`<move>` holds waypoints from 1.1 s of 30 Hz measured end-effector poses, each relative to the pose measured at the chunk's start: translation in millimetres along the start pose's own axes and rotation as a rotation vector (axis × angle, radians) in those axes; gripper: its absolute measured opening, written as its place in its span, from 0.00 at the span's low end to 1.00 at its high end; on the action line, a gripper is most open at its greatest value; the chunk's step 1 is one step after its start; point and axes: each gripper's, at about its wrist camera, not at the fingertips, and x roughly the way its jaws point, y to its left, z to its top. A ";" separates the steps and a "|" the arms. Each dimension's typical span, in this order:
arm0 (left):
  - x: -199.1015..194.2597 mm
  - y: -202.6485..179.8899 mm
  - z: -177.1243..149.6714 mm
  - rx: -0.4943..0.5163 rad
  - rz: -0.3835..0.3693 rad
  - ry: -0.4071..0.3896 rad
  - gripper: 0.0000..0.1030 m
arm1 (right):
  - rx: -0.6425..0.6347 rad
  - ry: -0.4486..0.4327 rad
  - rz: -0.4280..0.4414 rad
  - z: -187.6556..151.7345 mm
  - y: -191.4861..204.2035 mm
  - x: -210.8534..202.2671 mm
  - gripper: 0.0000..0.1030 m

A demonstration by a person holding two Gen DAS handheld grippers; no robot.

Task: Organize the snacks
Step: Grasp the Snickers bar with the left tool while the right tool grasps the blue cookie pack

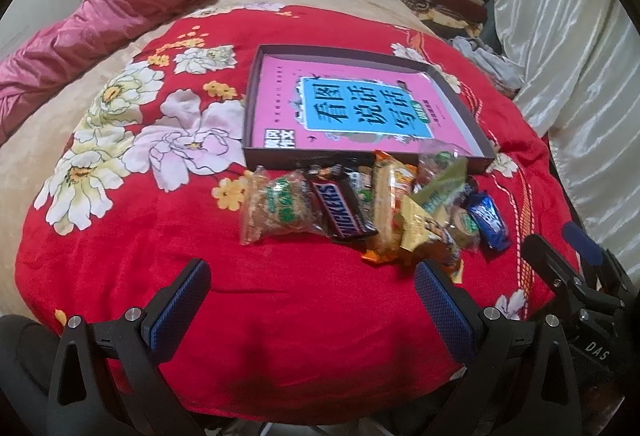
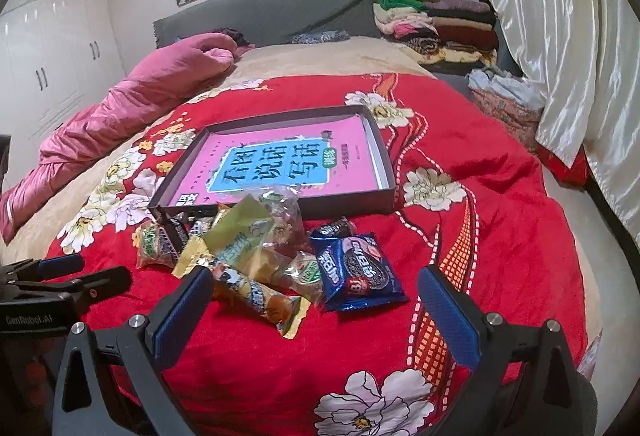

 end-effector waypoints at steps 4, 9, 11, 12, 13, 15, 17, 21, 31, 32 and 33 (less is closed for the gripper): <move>7.1 12.6 2.9 -0.031 -0.008 0.013 0.98 | 0.043 0.028 0.001 1.2 -8.3 8.4 1.00; 14.2 20.6 4.8 -0.051 -0.015 0.022 0.98 | 0.073 0.050 -0.013 2.5 -17.5 17.5 1.00; 15.2 20.3 5.1 -0.049 -0.022 0.020 0.98 | 0.071 0.052 -0.022 3.9 -19.7 20.6 1.00; 15.8 20.0 5.5 -0.048 -0.036 0.020 0.99 | 0.068 0.053 -0.026 4.7 -20.8 22.4 1.00; 16.6 19.2 6.3 -0.050 -0.045 0.019 0.99 | 0.065 0.053 -0.032 5.6 -21.3 24.1 1.00; 18.1 17.2 9.2 -0.043 -0.064 0.016 0.98 | 0.056 0.059 -0.050 7.5 -23.9 29.2 1.00; 19.6 15.2 12.2 -0.045 -0.085 0.014 0.97 | 0.039 0.067 -0.065 9.2 -26.1 34.6 1.00; 27.9 11.0 19.1 -0.053 -0.129 0.023 0.92 | 0.018 0.094 -0.083 9.7 -32.7 46.4 1.00; 47.3 5.4 27.2 -0.064 -0.199 0.062 0.67 | 0.032 0.210 -0.024 6.2 -43.8 78.6 0.96; 48.6 4.7 28.2 -0.063 -0.203 0.063 0.65 | 0.035 0.221 -0.015 6.2 -44.6 82.2 0.95; 49.7 3.9 29.3 -0.064 -0.209 0.063 0.64 | 0.037 0.228 -0.010 6.0 -44.8 84.1 0.92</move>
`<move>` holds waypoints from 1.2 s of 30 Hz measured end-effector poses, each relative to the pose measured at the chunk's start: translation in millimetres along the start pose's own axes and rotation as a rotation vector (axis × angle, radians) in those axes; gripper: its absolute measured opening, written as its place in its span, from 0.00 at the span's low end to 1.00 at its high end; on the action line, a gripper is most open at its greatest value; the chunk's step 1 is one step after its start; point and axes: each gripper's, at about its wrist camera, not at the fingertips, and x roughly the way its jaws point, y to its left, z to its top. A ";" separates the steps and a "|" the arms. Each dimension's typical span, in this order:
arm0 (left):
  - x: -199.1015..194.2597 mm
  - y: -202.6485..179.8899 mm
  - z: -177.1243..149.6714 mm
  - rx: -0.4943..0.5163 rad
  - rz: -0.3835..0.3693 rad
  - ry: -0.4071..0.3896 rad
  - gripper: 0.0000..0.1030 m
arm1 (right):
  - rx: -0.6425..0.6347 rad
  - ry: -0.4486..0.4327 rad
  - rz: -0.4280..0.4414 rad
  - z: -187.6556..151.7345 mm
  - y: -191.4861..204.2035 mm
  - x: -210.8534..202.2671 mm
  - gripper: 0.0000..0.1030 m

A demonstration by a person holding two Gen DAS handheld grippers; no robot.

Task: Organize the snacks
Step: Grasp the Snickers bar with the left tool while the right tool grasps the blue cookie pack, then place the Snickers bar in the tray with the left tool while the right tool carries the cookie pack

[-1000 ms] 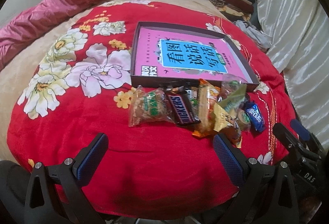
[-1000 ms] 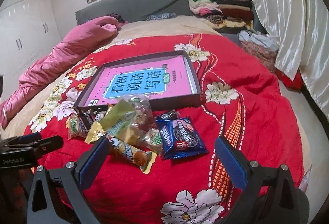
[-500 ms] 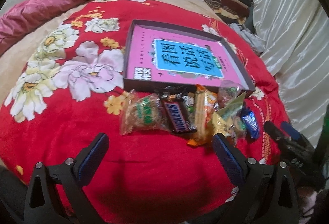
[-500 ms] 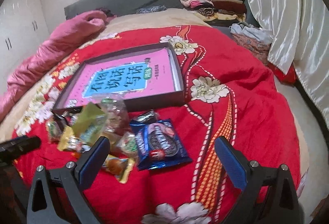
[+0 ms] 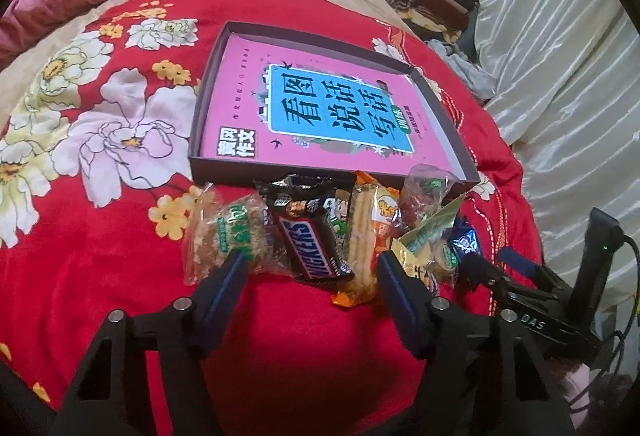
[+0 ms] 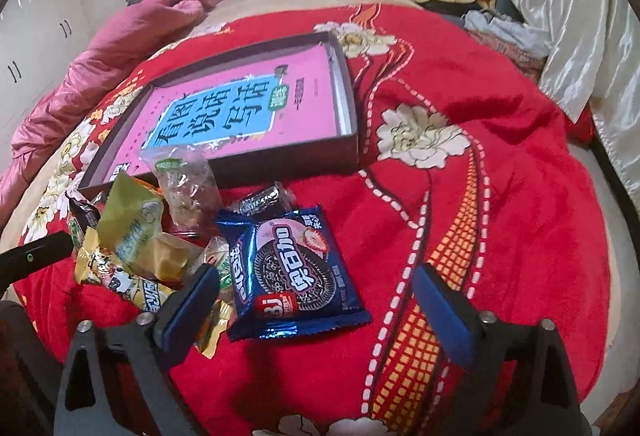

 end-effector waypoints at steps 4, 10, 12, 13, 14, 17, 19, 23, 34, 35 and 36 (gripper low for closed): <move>4.9 -0.4 4.8 -0.006 -0.018 0.004 0.59 | 0.006 0.032 0.044 1.4 -1.3 9.8 0.83; 12.9 2.6 10.5 -0.024 -0.037 0.019 0.43 | -0.008 0.031 0.089 6.0 0.8 15.1 0.72; 15.6 1.6 12.4 -0.019 -0.038 0.017 0.42 | -0.007 0.029 0.102 8.2 0.2 17.2 0.69; 16.9 1.9 13.3 -0.020 -0.042 0.020 0.42 | -0.003 0.029 0.111 9.0 -1.0 18.0 0.66; 16.7 2.0 13.1 -0.024 -0.046 0.021 0.42 | 0.003 0.028 0.121 9.9 -2.5 18.7 0.65; 20.5 3.7 16.5 -0.026 -0.048 0.024 0.42 | 0.027 0.035 0.154 10.3 -8.3 20.6 0.59; 23.5 5.8 18.8 -0.035 -0.053 0.030 0.42 | 0.041 0.034 0.174 9.2 -11.3 20.1 0.58; 31.2 6.0 21.3 -0.040 -0.051 0.039 0.42 | 0.052 0.027 0.190 9.3 -14.4 18.0 0.55; 33.5 9.9 21.4 -0.044 -0.046 0.017 0.28 | 0.065 -0.049 0.176 10.3 -18.9 1.3 0.53; 30.8 11.2 22.3 -0.048 -0.052 0.008 0.28 | 0.069 -0.056 0.176 10.4 -20.1 -0.4 0.53; 28.2 12.6 23.2 -0.053 -0.060 0.001 0.28 | 0.072 -0.066 0.173 11.1 -20.9 -1.9 0.53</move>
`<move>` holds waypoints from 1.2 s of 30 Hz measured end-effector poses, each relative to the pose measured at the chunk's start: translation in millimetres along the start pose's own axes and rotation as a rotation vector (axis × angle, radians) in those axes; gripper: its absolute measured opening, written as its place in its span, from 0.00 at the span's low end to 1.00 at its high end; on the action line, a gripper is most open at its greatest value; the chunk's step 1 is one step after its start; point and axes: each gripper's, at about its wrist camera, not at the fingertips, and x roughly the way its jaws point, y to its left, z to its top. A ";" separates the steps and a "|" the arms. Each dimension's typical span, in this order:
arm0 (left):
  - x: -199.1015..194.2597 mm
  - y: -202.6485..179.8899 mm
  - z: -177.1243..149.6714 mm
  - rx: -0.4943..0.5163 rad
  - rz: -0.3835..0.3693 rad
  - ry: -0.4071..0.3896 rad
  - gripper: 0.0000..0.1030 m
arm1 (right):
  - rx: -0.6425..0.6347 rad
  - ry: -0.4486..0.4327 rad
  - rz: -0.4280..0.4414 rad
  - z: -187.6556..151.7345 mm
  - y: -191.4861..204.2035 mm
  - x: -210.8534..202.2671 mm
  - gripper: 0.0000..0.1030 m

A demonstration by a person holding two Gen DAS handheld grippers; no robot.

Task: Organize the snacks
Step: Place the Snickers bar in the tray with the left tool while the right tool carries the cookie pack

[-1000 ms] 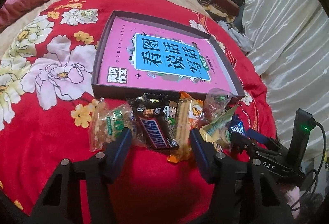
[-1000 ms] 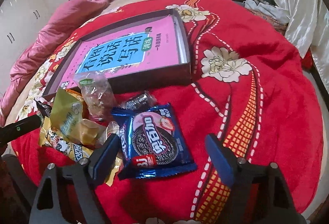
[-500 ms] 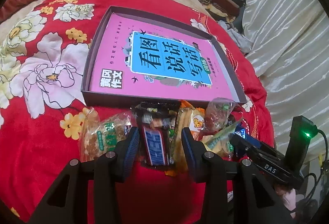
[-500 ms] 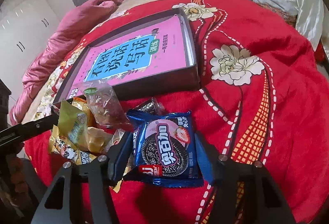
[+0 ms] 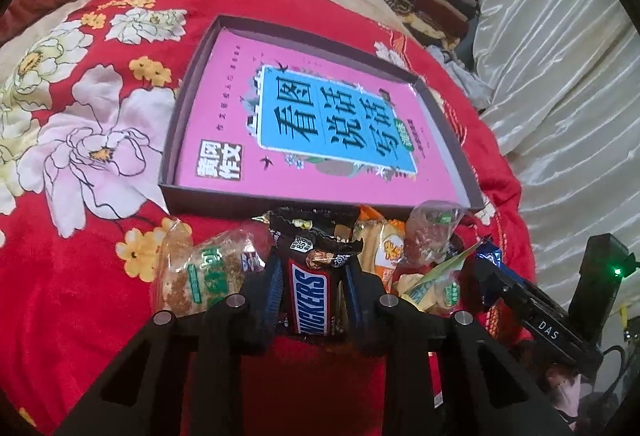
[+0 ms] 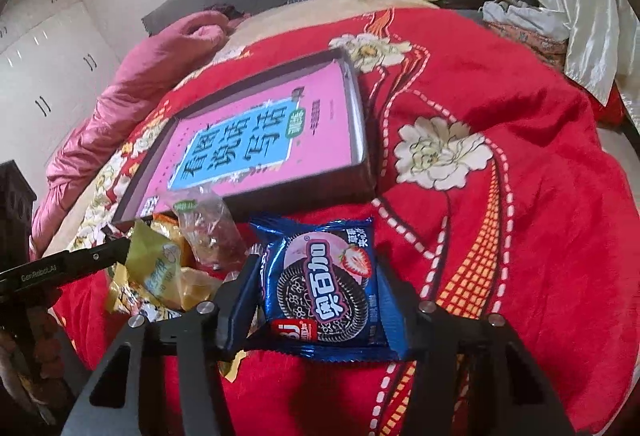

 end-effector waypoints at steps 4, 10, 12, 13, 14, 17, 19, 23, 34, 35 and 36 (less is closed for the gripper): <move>-9.5 1.9 3.8 -0.017 -0.021 -0.017 0.28 | -0.002 -0.052 0.000 4.4 0.1 -9.1 0.53; -25.3 -0.1 11.9 -0.022 -0.042 -0.056 0.28 | -0.025 -0.127 0.023 11.4 6.1 -20.7 0.53; -32.4 0.6 16.9 -0.023 -0.045 -0.076 0.28 | -0.042 -0.146 0.032 14.7 10.4 -22.6 0.53; -35.2 1.2 19.3 -0.025 -0.042 -0.085 0.28 | -0.050 -0.153 0.035 15.7 12.2 -23.3 0.53; -38.5 2.1 22.4 -0.028 -0.041 -0.096 0.28 | -0.063 -0.162 0.038 17.5 14.7 -23.5 0.53; -44.4 7.1 29.3 -0.038 -0.038 -0.120 0.28 | -0.084 -0.179 0.048 22.0 19.2 -23.1 0.53; -46.1 10.2 33.6 -0.044 -0.034 -0.130 0.28 | -0.092 -0.188 0.052 26.8 21.3 -21.1 0.53; -47.0 15.6 41.3 -0.058 -0.021 -0.147 0.28 | -0.094 -0.206 0.063 34.1 22.1 -17.8 0.53; -36.8 19.7 61.1 -0.069 0.007 -0.164 0.28 | -0.129 -0.233 0.078 53.2 24.6 -3.4 0.53; -36.4 18.9 61.8 -0.068 0.010 -0.166 0.28 | -0.133 -0.233 0.076 54.6 25.0 -1.5 0.53; -34.9 18.6 64.3 -0.066 0.012 -0.168 0.28 | -0.134 -0.231 0.077 57.1 25.1 1.2 0.53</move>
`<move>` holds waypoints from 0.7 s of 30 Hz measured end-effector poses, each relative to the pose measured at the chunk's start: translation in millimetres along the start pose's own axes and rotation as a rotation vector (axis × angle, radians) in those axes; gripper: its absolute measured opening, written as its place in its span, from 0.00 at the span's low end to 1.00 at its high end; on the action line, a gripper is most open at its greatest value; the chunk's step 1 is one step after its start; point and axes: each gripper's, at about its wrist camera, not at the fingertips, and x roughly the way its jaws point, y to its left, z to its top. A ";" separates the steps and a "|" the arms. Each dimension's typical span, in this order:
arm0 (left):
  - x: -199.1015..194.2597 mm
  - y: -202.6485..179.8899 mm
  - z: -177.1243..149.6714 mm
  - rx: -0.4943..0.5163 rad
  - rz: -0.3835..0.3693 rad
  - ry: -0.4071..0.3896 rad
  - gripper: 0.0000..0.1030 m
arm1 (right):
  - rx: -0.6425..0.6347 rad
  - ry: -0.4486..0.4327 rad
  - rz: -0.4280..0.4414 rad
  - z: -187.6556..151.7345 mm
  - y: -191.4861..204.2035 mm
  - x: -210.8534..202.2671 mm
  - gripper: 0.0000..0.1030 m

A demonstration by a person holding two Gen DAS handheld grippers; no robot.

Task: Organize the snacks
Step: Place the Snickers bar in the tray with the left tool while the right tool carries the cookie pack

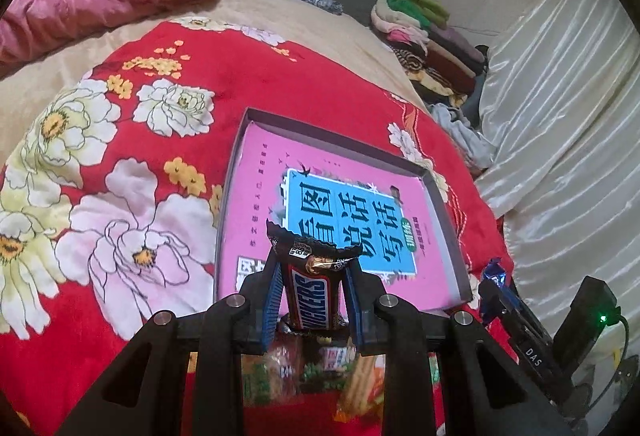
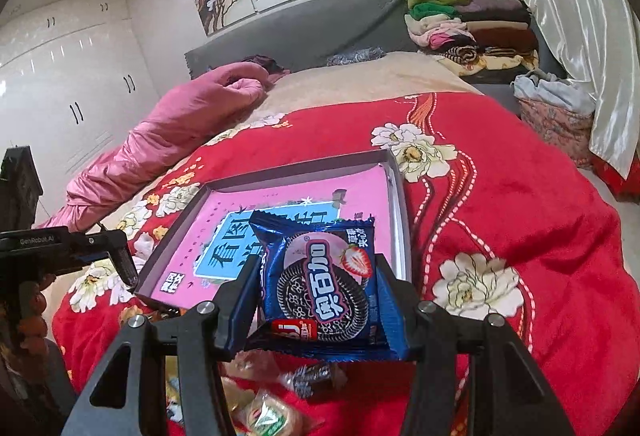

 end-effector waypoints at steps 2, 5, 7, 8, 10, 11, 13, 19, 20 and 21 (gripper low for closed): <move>3.4 -1.9 2.9 0.008 0.011 -0.001 0.28 | 0.003 -0.001 0.006 1.9 -1.3 4.0 0.53; 10.7 -4.4 6.2 0.018 0.029 0.006 0.28 | -0.002 0.002 0.000 6.0 -3.5 11.4 0.53; 15.1 -4.6 7.3 0.020 0.038 0.012 0.28 | 0.004 0.006 0.000 8.5 -6.4 16.5 0.53; 18.0 -4.8 7.9 0.022 0.047 0.017 0.28 | 0.006 0.009 -0.001 9.3 -7.2 18.3 0.53; 24.2 -4.6 8.5 0.025 0.069 0.030 0.28 | 0.009 0.016 0.000 10.0 -9.5 22.7 0.53; 26.8 -4.2 8.8 0.027 0.076 0.034 0.28 | 0.010 0.023 -0.003 10.6 -10.3 25.8 0.53; 32.2 -2.9 8.8 0.026 0.090 0.046 0.28 | 0.008 0.030 -0.005 10.9 -11.2 30.3 0.53; 46.4 -0.1 7.0 0.032 0.144 0.074 0.28 | -0.004 0.055 -0.018 10.3 -9.9 39.3 0.53; 48.1 0.8 6.4 0.029 0.146 0.078 0.28 | -0.004 0.062 -0.019 10.3 -10.3 40.9 0.53; 49.5 0.6 6.1 0.030 0.150 0.082 0.28 | 0.000 0.069 -0.020 9.9 -11.0 43.0 0.53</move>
